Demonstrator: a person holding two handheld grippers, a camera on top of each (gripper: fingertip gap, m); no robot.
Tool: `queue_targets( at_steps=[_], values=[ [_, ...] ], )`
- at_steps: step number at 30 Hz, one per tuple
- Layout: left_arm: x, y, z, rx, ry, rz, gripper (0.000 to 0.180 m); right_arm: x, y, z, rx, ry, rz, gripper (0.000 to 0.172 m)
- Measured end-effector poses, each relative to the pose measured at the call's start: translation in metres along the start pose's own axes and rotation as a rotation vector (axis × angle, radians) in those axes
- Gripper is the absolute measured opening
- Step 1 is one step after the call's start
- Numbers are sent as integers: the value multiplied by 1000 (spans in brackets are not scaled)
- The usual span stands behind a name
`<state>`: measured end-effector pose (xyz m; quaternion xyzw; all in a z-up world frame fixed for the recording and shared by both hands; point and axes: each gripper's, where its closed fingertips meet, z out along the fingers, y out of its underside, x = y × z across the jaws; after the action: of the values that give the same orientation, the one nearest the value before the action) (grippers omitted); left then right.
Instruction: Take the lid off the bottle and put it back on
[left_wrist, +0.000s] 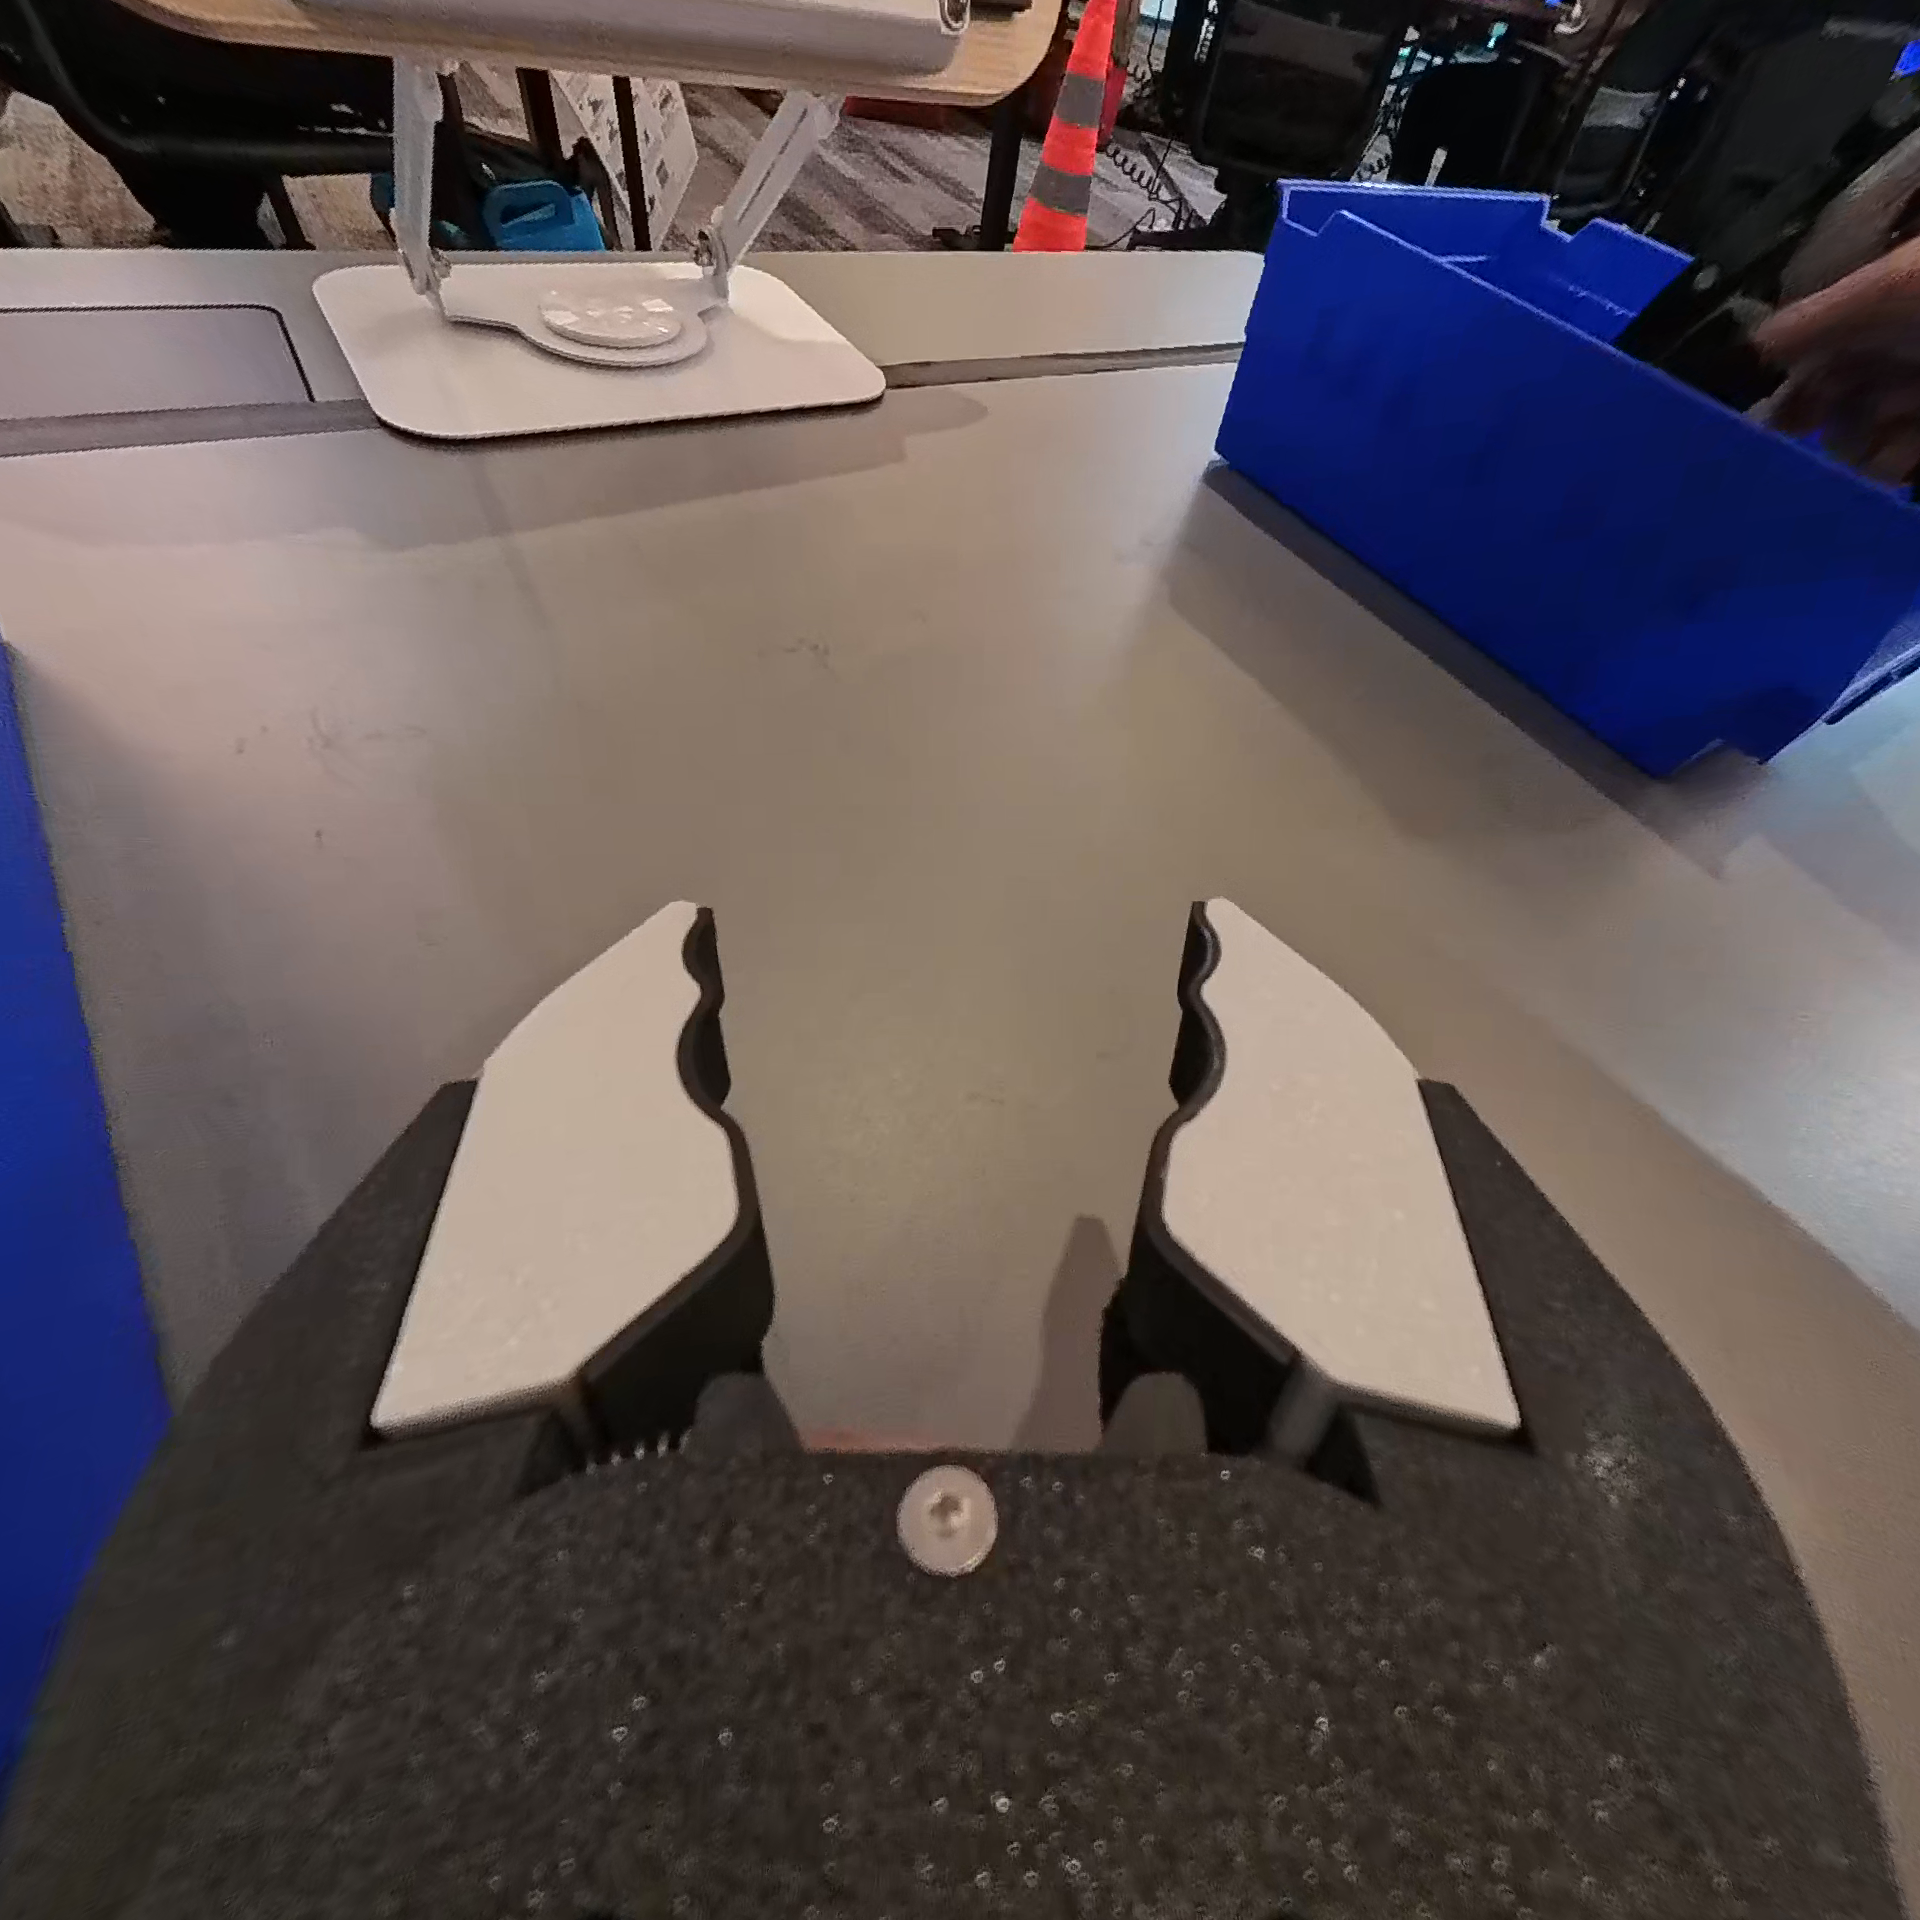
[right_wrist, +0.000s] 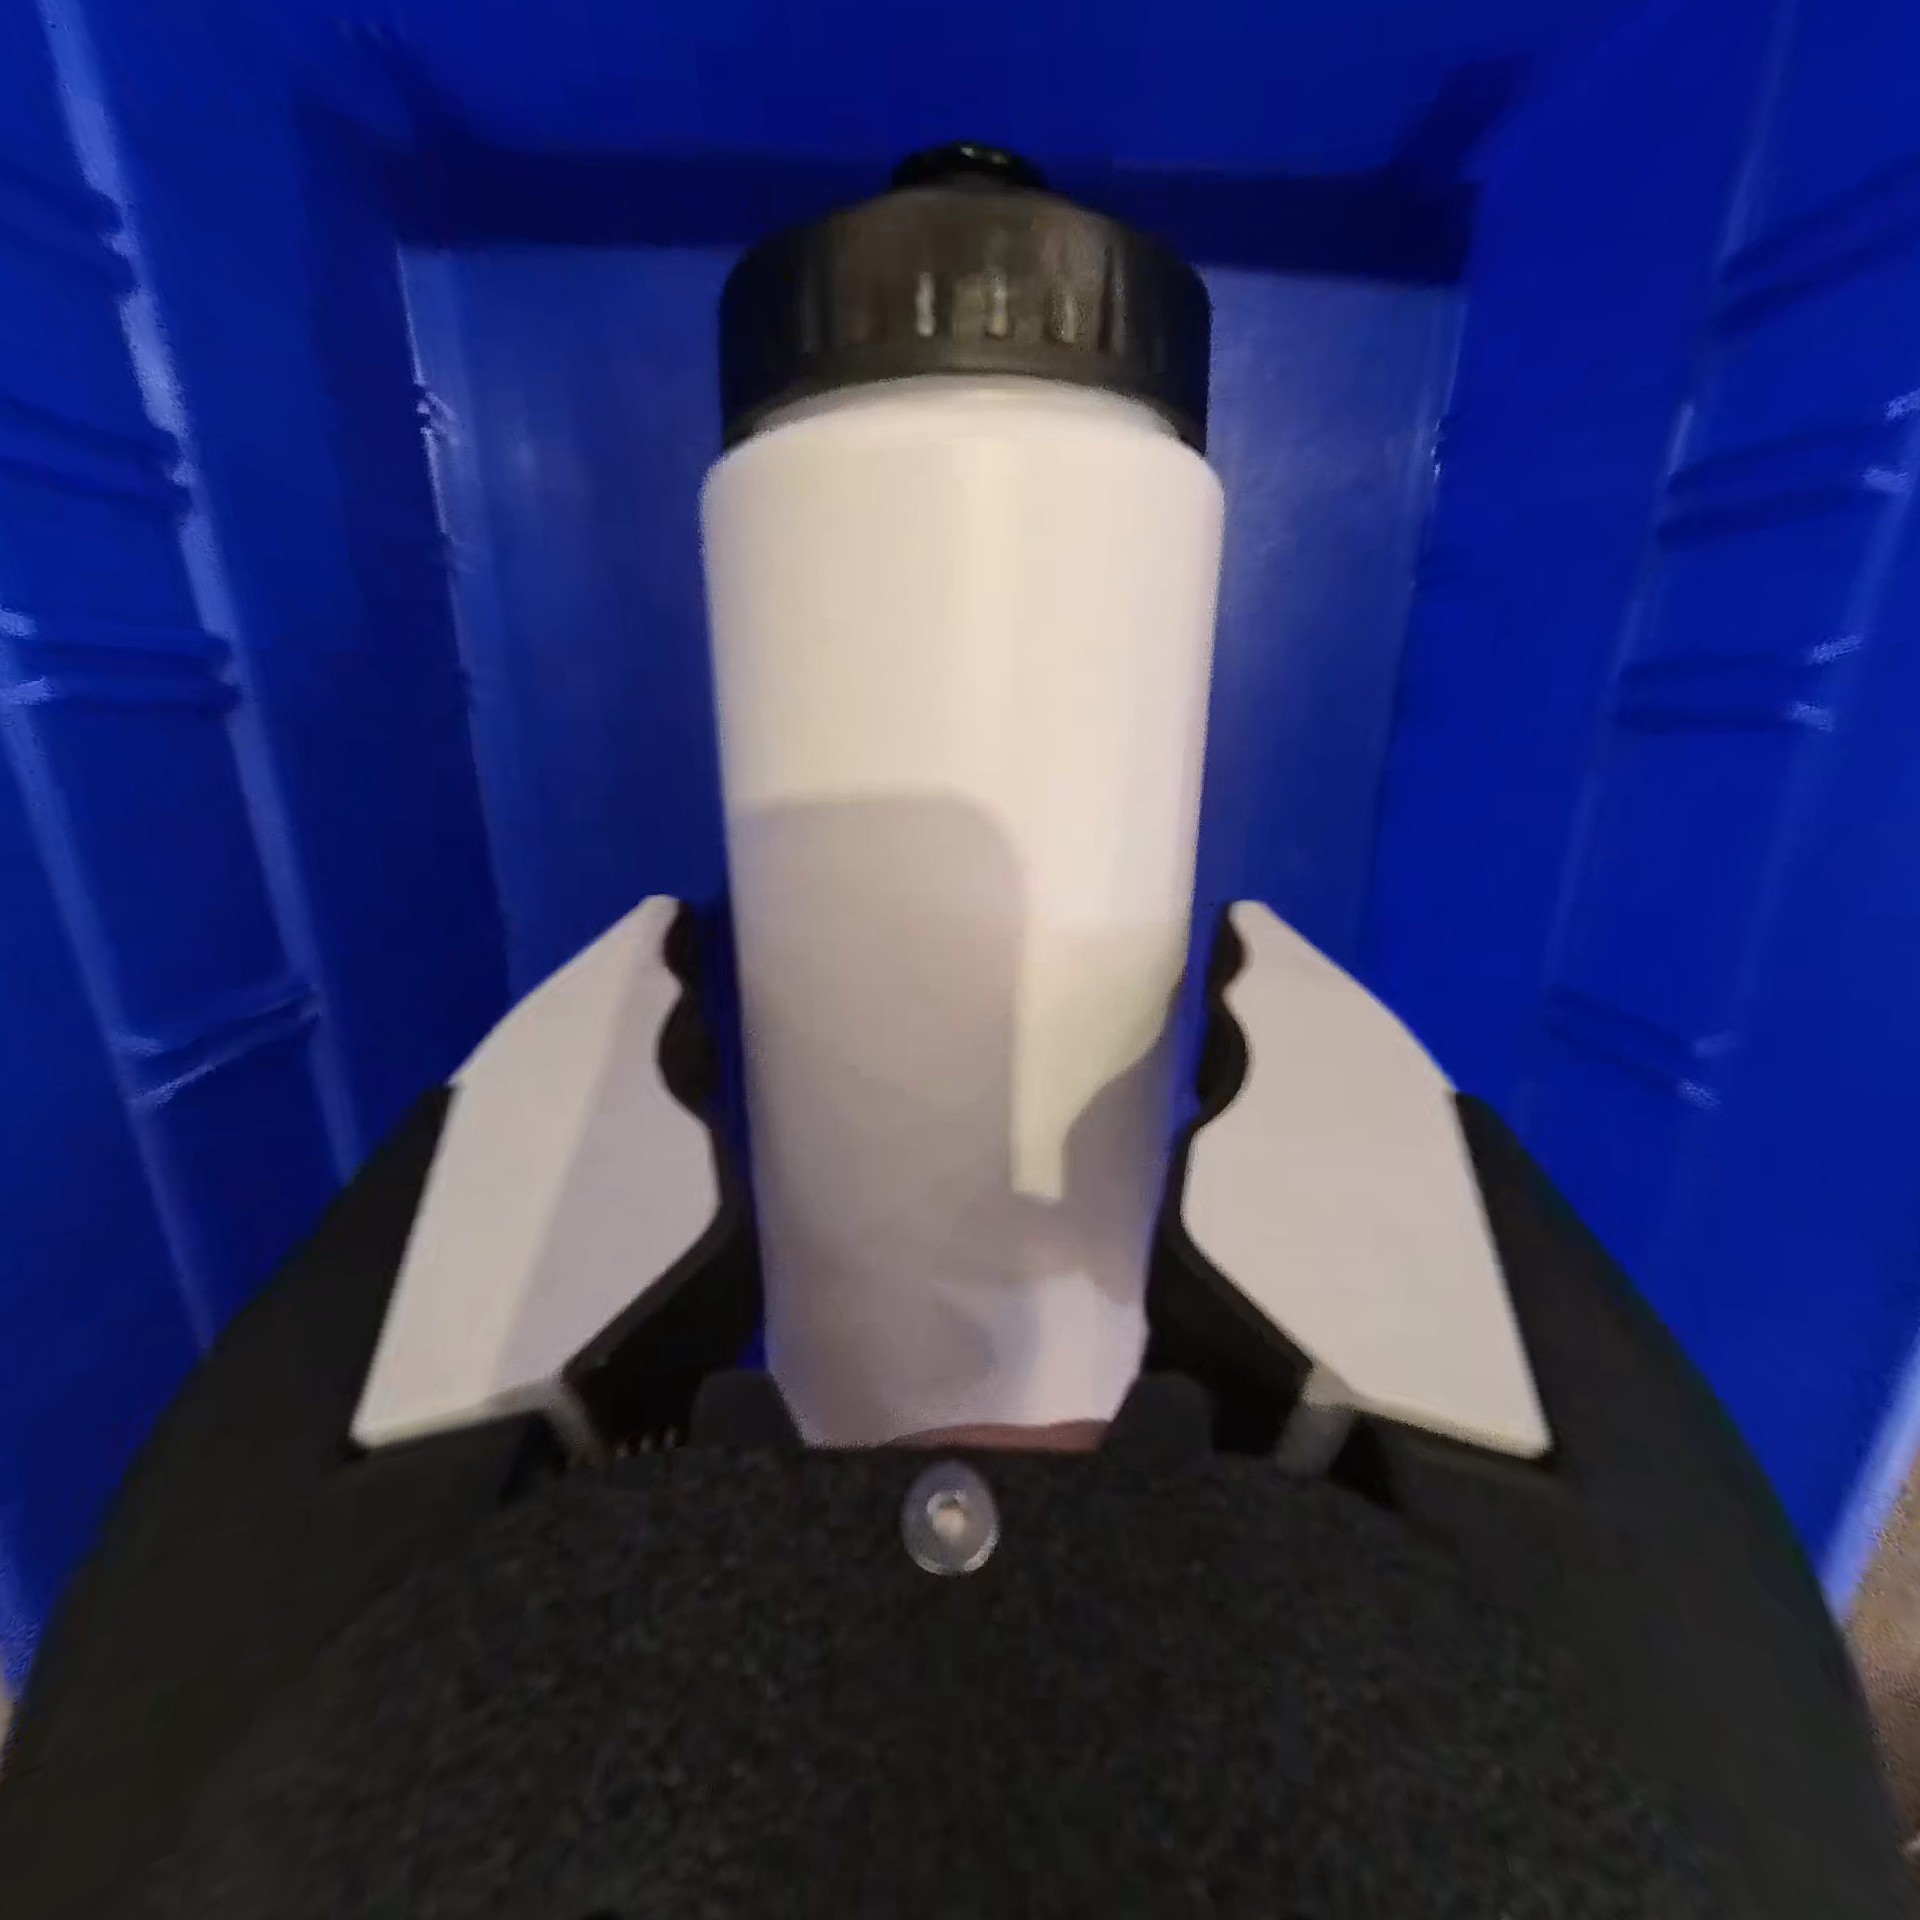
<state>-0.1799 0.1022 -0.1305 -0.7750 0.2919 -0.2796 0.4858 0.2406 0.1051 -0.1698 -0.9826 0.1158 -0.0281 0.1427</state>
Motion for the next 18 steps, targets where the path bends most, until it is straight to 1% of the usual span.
queue_targets(
  at_steps=[1, 2, 3, 5, 6, 8, 9, 10, 12, 13, 14, 16, 18],
  values=[
    [-1, -1, -1, 5, -7, 6, 84, -4, -3, -10, 23, -32, 1, 106],
    [-1, -1, -2, 12, -15, 15, 84, -10, -12, -29, 90, -64, -4, 110],
    [-1, -2, -3, 18, -14, 27, 84, -15, -23, -57, 190, -79, -26, 110],
    [3, -5, -6, 37, 1, 49, 83, -27, -37, -130, 428, -78, -101, 110],
    [5, -10, -10, 64, 3, 57, 84, -37, -36, -168, 558, -79, -152, 107],
    [9, -24, -21, 141, 6, 59, 86, -56, -18, -231, 803, -79, -231, 104],
    [10, -30, -28, 175, 4, 48, 85, -63, -1, -251, 906, -77, -244, 98],
    [11, -35, -37, 197, 1, 36, 86, -69, 19, -264, 999, -78, -248, 89],
    [9, -40, -58, 195, -16, -11, 89, -83, 61, -265, 1134, -133, -223, 86],
    [7, -41, -72, 191, -30, -37, 89, -92, 82, -256, 1166, -188, -209, 82],
    [4, -41, -88, 194, -52, -53, 89, -98, 101, -239, 1164, -234, -183, 81],
    [-10, -32, -123, 200, -153, -51, 84, -107, 136, -189, 1085, -322, -119, 81],
    [-29, -14, -157, 181, -271, -26, 80, -117, 164, -145, 978, -480, -19, 83]
  ],
)
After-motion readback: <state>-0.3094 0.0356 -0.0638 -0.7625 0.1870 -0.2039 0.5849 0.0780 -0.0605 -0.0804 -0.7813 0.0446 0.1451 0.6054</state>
